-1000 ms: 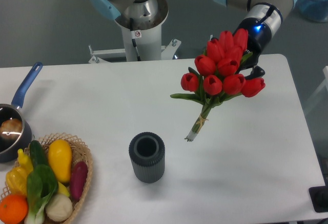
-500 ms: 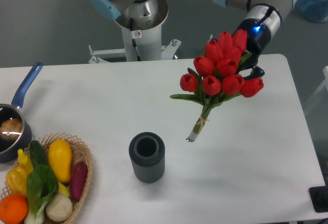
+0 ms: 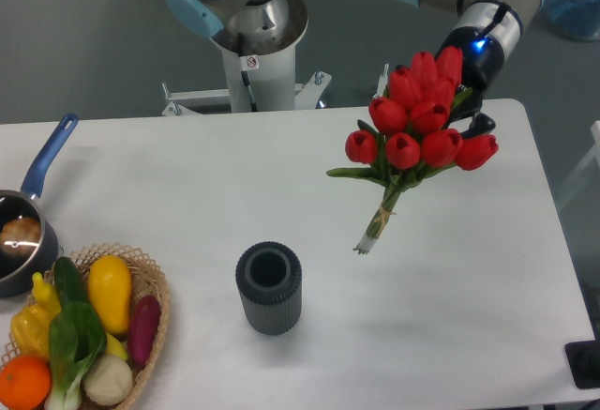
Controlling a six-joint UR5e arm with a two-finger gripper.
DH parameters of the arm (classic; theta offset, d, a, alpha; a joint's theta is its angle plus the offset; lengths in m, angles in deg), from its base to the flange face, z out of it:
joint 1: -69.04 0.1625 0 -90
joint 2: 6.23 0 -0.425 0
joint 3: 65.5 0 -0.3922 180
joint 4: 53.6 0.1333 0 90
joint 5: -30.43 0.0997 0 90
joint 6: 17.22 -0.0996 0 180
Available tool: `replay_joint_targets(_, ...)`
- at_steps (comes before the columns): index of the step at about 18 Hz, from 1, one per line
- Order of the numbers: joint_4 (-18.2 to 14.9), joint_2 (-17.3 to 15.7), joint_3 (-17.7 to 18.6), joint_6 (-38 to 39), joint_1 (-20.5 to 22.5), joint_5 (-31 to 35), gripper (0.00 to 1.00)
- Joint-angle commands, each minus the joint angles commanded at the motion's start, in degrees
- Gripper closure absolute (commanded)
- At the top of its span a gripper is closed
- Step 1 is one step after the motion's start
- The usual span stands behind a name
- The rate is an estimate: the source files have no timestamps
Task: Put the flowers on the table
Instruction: 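Lift the red tulip bouquet with the gripper and swing it sideways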
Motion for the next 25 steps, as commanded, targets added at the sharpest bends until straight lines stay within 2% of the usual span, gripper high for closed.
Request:
replay_joint_targets(7, 0.09, -1.76, -0.79, -0.70, -0.53, 11.24, 0.68)
replay_joint_targets(11, 0.09, -2.90, -1.05, -1.14, 0.79, 20.12, 0.68)
replay_joint_targets(14, -0.09, -4.13, -1.67, -1.14, 2.19, 24.35, 0.67)
replay_joint_targets(17, -0.26, -5.89, -2.02, -1.23, 2.20, 34.79, 0.67)
replay_joint_targets(21, -0.44, -6.15, -2.20, -2.46, 1.93, 38.33, 0.67)
replay_joint_targets(25, -0.88, -6.33, -1.67, -5.09, 0.88, 49.03, 0.67)
